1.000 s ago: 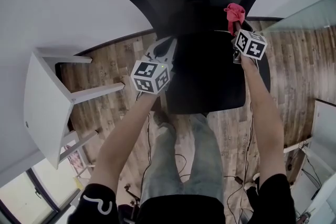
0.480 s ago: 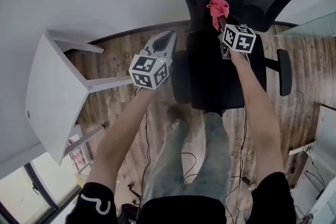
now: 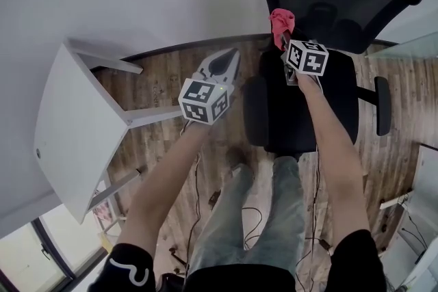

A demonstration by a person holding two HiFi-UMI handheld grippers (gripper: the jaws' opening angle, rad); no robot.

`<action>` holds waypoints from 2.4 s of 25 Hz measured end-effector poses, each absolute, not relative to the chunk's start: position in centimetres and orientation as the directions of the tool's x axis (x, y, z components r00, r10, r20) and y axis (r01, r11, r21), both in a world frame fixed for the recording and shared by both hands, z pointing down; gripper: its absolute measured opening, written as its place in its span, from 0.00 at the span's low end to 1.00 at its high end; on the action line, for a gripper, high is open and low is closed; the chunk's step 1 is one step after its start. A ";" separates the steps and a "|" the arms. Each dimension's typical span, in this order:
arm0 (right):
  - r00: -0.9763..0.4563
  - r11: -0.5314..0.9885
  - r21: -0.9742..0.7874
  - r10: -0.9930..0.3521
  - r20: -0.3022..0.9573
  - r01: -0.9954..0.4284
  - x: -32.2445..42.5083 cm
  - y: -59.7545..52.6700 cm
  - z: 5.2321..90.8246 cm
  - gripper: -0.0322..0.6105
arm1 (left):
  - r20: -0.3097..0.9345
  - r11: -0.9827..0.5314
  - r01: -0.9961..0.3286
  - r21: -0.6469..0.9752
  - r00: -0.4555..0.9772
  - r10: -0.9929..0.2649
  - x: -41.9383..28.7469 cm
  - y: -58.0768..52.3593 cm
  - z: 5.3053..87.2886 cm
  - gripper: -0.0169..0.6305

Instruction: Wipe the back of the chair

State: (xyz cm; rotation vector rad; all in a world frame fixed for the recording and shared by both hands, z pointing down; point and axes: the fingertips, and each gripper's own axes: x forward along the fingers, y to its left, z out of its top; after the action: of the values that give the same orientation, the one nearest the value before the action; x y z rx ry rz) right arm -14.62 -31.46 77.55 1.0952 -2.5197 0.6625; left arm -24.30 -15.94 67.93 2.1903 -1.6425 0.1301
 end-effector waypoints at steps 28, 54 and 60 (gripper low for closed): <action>-0.488 0.434 -0.230 -0.714 0.502 -0.871 10.0 -42.3 78.2 0.17 | 0.310 -0.348 -0.901 0.261 0.419 -0.853 -4.7 -27.3 65.8 0.06; -0.542 0.489 -0.243 -0.687 0.484 -0.838 23.0 -38.7 71.0 0.16 | 0.276 -0.300 -0.930 0.213 0.352 -0.894 3.8 -25.3 59.4 0.06; -0.608 0.574 -0.217 -0.681 0.409 -0.789 22.5 -29.1 63.5 0.16 | 0.259 -0.268 -0.942 0.201 0.315 -0.913 2.7 -16.8 54.9 0.06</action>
State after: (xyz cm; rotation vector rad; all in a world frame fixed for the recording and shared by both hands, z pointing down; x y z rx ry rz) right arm 22.53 -29.14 63.48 1.2109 -2.5282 0.5536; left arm 2.73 -16.80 54.89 2.2713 -1.6665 0.1298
